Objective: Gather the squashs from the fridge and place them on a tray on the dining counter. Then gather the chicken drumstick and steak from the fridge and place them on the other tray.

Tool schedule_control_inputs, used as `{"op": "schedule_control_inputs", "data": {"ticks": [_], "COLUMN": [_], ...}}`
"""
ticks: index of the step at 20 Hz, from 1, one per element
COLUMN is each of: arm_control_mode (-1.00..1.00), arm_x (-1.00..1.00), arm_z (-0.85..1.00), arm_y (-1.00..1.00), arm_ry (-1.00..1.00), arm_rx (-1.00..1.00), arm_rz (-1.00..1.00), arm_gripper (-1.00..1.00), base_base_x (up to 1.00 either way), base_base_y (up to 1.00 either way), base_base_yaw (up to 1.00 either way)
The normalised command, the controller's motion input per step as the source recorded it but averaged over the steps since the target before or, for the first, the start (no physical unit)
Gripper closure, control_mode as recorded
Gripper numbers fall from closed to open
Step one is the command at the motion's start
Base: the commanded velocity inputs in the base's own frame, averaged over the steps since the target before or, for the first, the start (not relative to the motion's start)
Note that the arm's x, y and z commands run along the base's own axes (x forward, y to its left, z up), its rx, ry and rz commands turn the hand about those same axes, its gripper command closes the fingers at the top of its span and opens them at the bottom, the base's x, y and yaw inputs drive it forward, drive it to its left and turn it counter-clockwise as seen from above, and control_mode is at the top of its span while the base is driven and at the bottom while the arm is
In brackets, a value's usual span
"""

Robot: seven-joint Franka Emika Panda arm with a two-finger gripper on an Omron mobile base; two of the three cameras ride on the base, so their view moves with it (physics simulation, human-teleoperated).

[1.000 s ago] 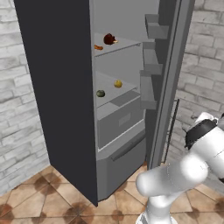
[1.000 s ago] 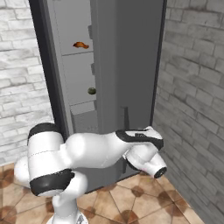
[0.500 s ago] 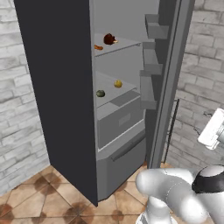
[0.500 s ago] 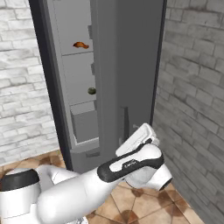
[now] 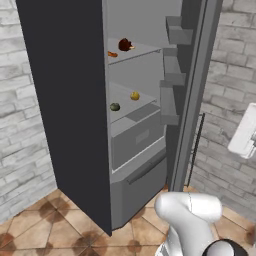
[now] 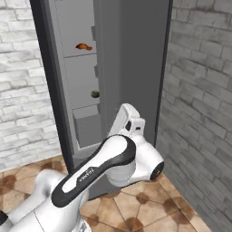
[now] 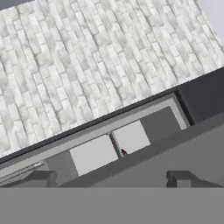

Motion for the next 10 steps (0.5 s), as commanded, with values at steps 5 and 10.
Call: {"op": "schedule_control_inputs", "data": {"ticks": [5, 10], "arm_control_mode": [-1.00, -1.00], "arm_x": [-0.22, -0.01], "arm_z": [0.82, 0.58], "arm_y": [0.96, 1.00], "arm_ry": [-0.10, -0.02], "arm_rx": [-0.46, -0.50], "arm_rz": [-0.02, -0.04], "arm_gripper": [-1.00, -1.00], "base_base_x": [0.00, 0.00], "base_base_y": [0.00, 0.00], "base_base_yaw": [0.00, 0.00]}}
